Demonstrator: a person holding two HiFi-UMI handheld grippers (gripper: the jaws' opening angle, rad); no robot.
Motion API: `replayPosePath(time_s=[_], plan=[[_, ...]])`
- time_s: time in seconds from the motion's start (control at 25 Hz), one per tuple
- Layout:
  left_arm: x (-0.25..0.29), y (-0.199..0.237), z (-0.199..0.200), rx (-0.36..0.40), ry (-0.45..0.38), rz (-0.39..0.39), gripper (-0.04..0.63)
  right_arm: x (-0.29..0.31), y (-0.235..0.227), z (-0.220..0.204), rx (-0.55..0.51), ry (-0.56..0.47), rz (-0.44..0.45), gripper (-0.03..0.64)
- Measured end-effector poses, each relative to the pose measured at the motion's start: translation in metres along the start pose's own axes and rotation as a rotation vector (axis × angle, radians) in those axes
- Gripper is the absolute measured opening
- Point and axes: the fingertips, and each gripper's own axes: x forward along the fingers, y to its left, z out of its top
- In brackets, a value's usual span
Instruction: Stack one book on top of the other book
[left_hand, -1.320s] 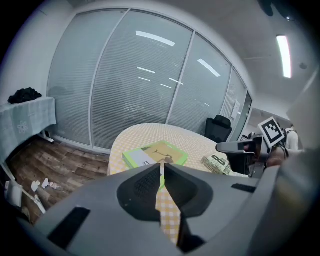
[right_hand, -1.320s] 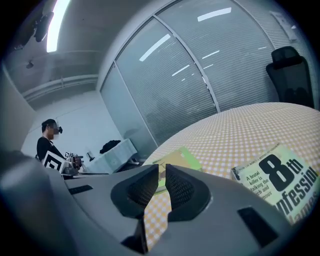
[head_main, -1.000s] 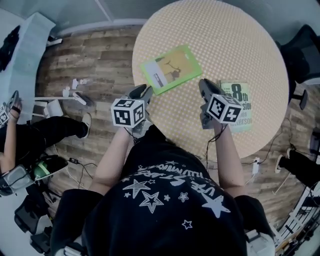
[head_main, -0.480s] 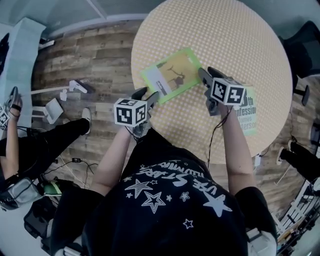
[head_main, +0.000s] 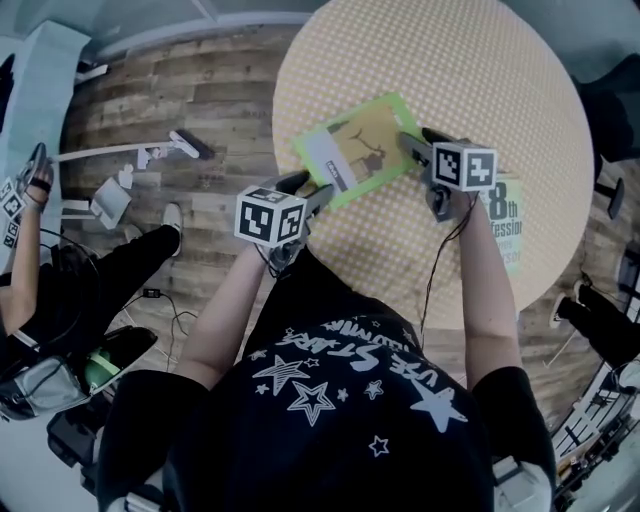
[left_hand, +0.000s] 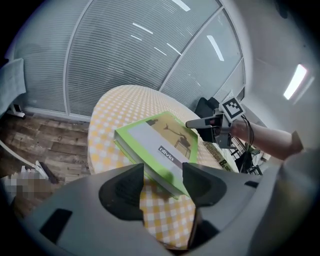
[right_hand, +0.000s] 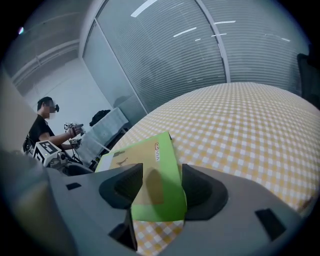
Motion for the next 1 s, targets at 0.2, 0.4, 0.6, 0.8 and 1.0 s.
replayPosePath(time_s=[0.2, 0.4, 0.6, 0.8, 1.0], plan=[[0.006, 0.0, -0.001, -0.015, 0.032, -0.018, 0.255, 0.008, -0.002, -0.008, -0.054, 0.098, 0.034, 0.229], [0.012, 0.008, -0.002, -0.009, 0.05, 0.018, 0.254, 0.013, -0.003, -0.007, -0.066, 0.118, 0.083, 0.229], [0.013, 0.007, -0.001, -0.019, 0.05, 0.009, 0.253, 0.014, 0.001, -0.007, -0.061, 0.109, 0.109, 0.219], [0.009, 0.005, -0.001, 0.024, 0.034, -0.021, 0.217, 0.004, 0.0, -0.003, -0.025, 0.05, 0.099, 0.187], [-0.004, 0.001, 0.011, 0.02, -0.042, -0.017, 0.181, -0.014, 0.008, 0.014, -0.041, -0.021, 0.078, 0.176]])
